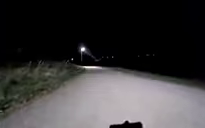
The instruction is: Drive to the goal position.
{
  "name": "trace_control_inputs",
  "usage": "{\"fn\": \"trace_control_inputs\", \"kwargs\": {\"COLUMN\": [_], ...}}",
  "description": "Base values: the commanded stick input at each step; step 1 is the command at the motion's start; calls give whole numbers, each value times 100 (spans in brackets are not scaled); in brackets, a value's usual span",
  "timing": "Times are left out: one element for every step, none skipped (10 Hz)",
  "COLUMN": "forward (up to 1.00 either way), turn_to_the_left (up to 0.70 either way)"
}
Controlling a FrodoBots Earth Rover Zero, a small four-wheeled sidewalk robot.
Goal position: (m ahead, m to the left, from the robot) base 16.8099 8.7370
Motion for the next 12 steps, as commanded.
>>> {"fn": "trace_control_inputs", "kwargs": {"forward": [70,70,70,70,70,70,70,70,70,70,70,70], "turn_to_the_left": [1,1,1,1,1,1,1,3,5,14,12,1]}}
